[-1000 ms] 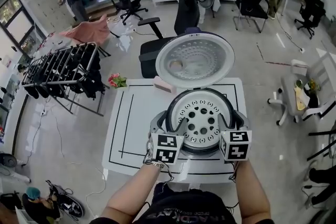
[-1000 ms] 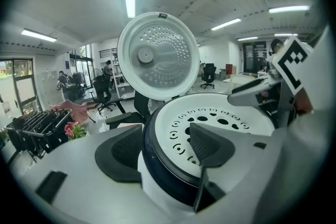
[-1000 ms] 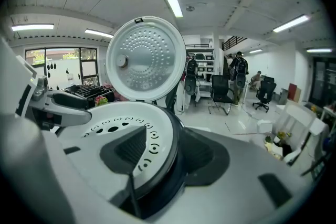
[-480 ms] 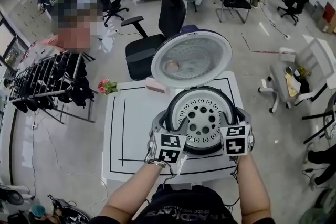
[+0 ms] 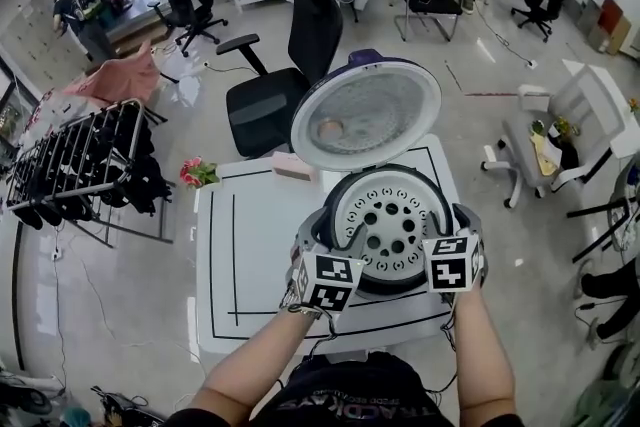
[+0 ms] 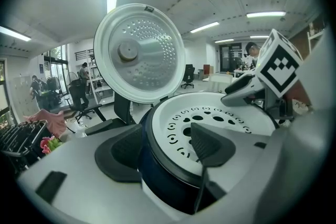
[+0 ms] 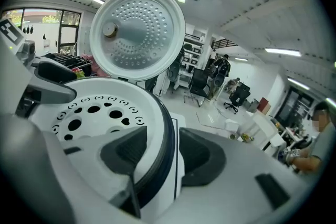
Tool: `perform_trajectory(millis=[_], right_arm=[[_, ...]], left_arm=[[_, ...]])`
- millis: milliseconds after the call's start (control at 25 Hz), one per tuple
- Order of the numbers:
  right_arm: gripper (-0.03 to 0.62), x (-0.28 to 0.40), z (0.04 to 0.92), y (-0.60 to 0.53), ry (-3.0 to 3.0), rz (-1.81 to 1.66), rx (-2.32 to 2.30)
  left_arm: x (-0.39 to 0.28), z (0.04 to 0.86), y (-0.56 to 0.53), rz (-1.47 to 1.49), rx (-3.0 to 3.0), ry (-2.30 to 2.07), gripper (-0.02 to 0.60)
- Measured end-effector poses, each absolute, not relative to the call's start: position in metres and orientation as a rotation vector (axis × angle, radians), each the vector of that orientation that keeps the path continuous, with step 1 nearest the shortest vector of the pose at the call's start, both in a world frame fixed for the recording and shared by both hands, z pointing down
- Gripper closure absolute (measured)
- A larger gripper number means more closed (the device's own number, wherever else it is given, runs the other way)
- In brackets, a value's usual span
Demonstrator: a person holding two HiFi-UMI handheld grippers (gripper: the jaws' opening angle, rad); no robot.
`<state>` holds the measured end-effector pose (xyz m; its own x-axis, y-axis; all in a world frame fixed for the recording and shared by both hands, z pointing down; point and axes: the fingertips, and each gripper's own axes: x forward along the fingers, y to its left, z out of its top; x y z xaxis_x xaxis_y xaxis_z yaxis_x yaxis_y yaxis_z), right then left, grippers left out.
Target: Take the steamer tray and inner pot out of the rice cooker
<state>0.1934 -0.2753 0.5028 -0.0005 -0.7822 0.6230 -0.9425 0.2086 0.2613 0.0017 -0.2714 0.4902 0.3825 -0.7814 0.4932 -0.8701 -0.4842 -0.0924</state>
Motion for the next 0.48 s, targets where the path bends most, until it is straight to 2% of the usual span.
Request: perform_trajectory(millis=[480], right_arm=[[0.424, 0.195, 0.486, -0.274, -1.777, 0.188, 1.675]], left_arm=[[0.001, 0.489, -0.278, 0.708, 2.470, -1.459, 0.290]])
